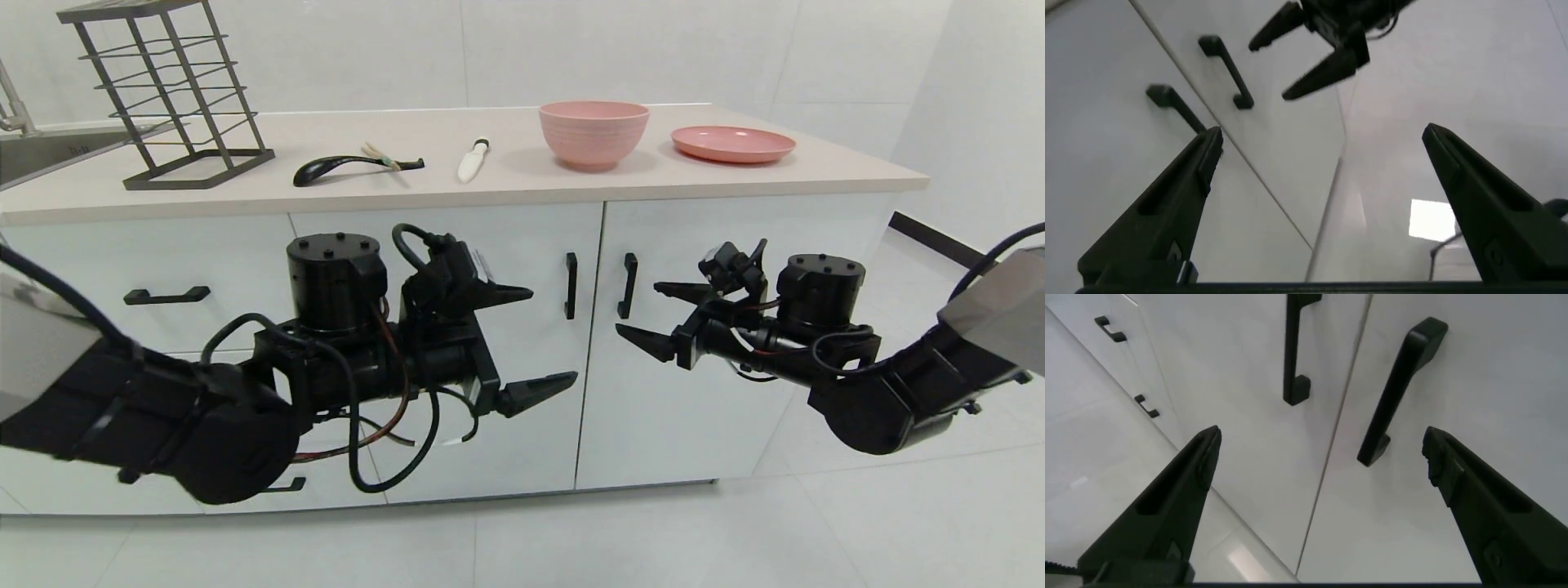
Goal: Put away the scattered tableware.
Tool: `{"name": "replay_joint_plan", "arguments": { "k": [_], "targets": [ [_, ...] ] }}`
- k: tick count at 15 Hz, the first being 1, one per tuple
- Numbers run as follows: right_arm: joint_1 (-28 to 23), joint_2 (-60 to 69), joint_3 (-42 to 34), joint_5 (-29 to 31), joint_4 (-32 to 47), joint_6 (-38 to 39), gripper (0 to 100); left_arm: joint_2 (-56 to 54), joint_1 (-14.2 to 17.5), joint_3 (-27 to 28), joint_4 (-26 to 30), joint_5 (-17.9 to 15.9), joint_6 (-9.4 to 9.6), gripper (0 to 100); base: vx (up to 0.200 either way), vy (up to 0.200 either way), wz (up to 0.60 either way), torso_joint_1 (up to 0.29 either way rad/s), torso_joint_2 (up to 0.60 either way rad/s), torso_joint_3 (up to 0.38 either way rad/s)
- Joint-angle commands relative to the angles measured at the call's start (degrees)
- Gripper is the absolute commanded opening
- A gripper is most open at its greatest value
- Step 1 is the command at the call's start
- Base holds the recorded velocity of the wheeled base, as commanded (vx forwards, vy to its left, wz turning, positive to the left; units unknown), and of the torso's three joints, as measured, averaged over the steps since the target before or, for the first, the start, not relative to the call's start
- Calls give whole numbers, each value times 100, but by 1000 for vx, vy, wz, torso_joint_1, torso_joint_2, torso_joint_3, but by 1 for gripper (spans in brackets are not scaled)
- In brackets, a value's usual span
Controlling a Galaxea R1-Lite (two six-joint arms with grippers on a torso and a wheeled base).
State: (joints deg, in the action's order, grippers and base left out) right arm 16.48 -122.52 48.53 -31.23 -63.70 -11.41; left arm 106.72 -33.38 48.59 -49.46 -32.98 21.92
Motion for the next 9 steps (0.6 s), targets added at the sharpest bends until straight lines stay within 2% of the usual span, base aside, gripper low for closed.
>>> {"name": "replay_joint_plan", "arguments": {
  "k": [1, 2, 3, 4, 9],
  "targets": [
    [-5, -405, 332, -120, -2, -10, 100, 543, -72, 572, -134, -42, -126, 100, 0, 0, 0, 0, 0, 0],
    [4, -449, 385, -138, -2, -10, 100, 596, -99, 652, -170, -42, -170, 100, 0, 0, 0, 0, 0, 0],
    [31, -563, 508, -138, -2, -10, 100, 693, -160, 801, -319, -42, -364, 100, 0, 0, 0, 0, 0, 0],
    [48, -598, 535, -138, -2, -10, 100, 737, -222, 898, -389, -33, -452, 100, 0, 0, 0, 0, 0, 0],
    [83, -712, 807, -173, -2, -10, 100, 904, -239, 1126, -416, 10, -478, 100, 0, 0, 0, 0, 0, 0]
  ]
}}
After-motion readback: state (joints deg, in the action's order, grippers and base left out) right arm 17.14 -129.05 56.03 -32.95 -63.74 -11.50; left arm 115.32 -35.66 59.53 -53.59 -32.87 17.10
